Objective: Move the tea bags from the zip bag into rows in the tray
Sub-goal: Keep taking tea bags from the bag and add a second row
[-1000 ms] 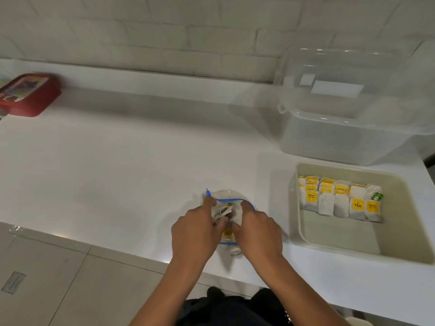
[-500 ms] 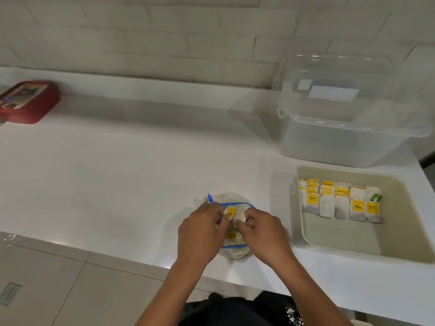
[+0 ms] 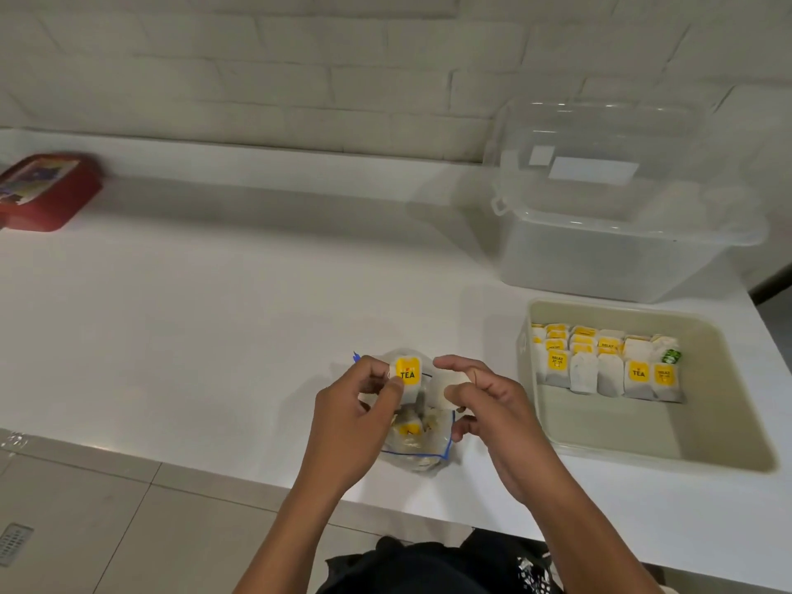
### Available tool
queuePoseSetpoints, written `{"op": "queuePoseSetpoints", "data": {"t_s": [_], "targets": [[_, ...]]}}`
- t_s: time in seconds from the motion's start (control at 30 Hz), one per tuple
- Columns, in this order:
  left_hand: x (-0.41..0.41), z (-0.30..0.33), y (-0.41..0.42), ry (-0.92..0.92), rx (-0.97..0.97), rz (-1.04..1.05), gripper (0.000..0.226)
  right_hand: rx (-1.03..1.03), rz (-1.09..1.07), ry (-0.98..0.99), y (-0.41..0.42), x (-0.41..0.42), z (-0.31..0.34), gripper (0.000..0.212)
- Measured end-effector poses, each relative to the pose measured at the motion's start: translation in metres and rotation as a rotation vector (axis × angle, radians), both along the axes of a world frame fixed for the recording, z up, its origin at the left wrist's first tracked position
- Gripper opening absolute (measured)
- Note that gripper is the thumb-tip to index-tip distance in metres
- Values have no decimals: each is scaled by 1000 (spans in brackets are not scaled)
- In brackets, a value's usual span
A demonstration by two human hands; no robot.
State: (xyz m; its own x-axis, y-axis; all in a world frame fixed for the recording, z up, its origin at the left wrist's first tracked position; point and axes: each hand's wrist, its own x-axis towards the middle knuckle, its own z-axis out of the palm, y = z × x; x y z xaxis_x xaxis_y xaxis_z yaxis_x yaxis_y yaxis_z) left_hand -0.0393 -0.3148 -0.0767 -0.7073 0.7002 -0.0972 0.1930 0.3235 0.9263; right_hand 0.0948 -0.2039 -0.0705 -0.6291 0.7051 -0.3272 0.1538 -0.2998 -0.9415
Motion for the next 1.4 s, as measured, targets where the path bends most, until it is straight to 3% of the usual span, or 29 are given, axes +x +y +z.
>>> {"op": "queuePoseSetpoints", "data": {"t_s": [0.37, 0.53, 0.7, 0.9, 1.1, 1.4], "targets": [[25, 19, 20, -231, 162, 13, 18, -219, -42, 271, 17, 20, 7, 21], [38, 22, 35, -207, 140, 61, 12, -70, -79, 151, 32, 38, 10, 26], [55, 24, 58, -191, 139, 52, 6, 35, -150, 99, 47, 52, 14, 16], [74, 20, 81, -143, 126, 29, 9, 86, -176, 66, 66, 71, 16, 36], [97, 17, 98, -163, 172, -19, 5, 125, -149, 61, 78, 95, 15, 7], [130, 14, 120, -226, 202, -97, 16, 138, -194, 16, 100, 127, 15, 9]]}}
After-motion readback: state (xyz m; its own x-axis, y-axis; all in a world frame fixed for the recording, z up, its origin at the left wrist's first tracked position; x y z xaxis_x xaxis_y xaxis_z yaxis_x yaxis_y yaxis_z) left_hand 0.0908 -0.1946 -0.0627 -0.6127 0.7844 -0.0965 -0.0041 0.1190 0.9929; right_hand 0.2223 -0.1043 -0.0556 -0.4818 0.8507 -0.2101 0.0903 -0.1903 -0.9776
